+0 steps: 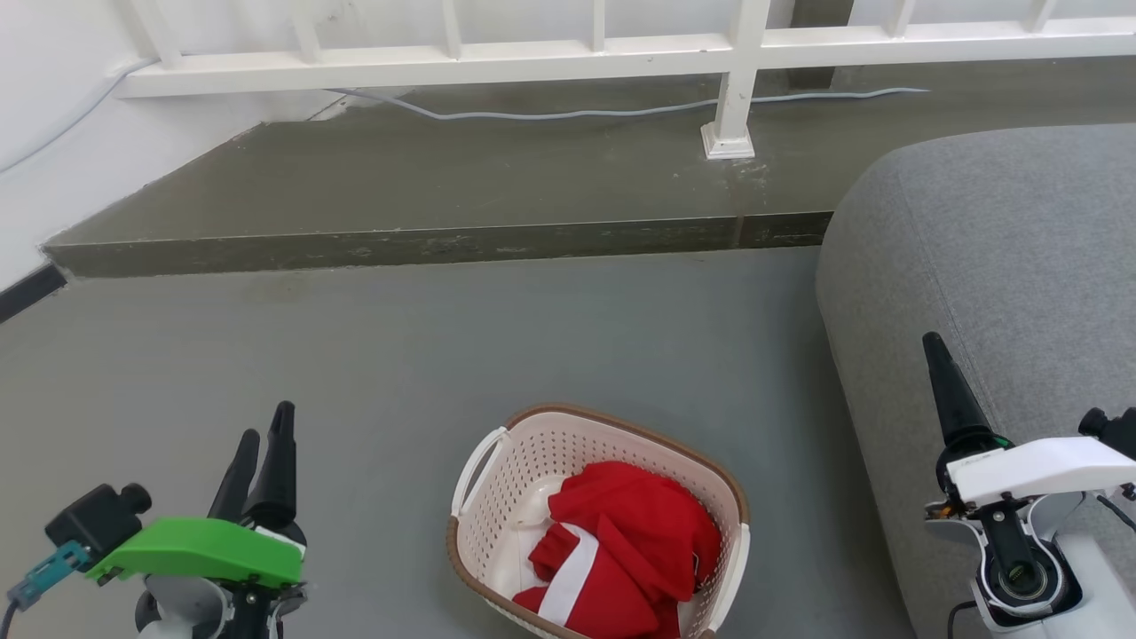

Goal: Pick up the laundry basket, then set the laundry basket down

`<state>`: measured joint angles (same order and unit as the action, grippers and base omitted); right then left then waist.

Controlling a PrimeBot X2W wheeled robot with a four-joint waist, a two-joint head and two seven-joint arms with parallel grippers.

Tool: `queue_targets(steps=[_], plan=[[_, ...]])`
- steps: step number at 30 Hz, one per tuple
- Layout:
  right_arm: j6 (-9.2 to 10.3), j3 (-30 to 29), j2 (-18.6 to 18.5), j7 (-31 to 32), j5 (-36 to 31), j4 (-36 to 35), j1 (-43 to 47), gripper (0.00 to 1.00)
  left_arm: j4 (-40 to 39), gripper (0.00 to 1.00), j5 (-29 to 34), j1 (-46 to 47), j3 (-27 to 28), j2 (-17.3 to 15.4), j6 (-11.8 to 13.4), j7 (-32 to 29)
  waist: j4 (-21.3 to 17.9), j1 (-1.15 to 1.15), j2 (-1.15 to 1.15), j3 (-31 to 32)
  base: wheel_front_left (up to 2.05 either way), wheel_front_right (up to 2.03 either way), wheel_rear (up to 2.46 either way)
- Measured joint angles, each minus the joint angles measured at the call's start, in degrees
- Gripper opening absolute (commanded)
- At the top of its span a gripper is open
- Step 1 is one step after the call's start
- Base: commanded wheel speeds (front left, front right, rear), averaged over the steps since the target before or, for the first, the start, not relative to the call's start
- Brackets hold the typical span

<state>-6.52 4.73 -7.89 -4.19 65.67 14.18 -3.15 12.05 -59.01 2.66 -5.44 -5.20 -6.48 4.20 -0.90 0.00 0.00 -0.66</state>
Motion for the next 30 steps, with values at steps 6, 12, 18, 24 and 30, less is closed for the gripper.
queue_targets(steps=[6, 12, 18, 24, 30], plan=[[0.62, 0.69, -0.70, -0.96, -5.98, -0.03, -0.56, 1.00, -0.48, 1.00, 6.50, 0.07, -1.75, -0.18, 0.53, 1.02, -0.06, 0.00, 0.00, 0.00, 0.00, 0.00, 0.00], [0.66, 1.35, -0.71, -2.36, -11.29, -0.56, -1.34, 1.00, -1.22, 1.00, 12.28, 0.07, -3.31, -0.25, 1.03, 2.47, -0.03, 0.00, 0.00, -0.06, 0.00, 0.00, 0.00], [1.29, 2.08, -0.69, -3.44, -16.31, -0.83, -1.41, 1.00, -1.44, 1.00, 17.88, 0.09, -4.15, -0.22, 1.54, 3.55, 0.01, 0.00, 0.00, -0.15, 0.00, 0.00, 0.00], [2.05, 3.08, -0.70, -4.71, -21.26, -0.81, -1.54, 1.00, -1.74, 1.00, 22.39, 0.43, -4.82, 0.07, 1.91, 4.85, -0.07, 0.00, 0.00, -0.33, 0.00, 0.00, 0.00], [2.10, 3.47, -0.70, -5.94, -25.84, -0.85, -2.31, 1.00, -2.25, 1.00, 26.68, 0.90, -5.59, 0.34, 1.96, 6.03, -0.21, 0.00, 0.00, -0.53, 0.00, 0.00, 0.00]])
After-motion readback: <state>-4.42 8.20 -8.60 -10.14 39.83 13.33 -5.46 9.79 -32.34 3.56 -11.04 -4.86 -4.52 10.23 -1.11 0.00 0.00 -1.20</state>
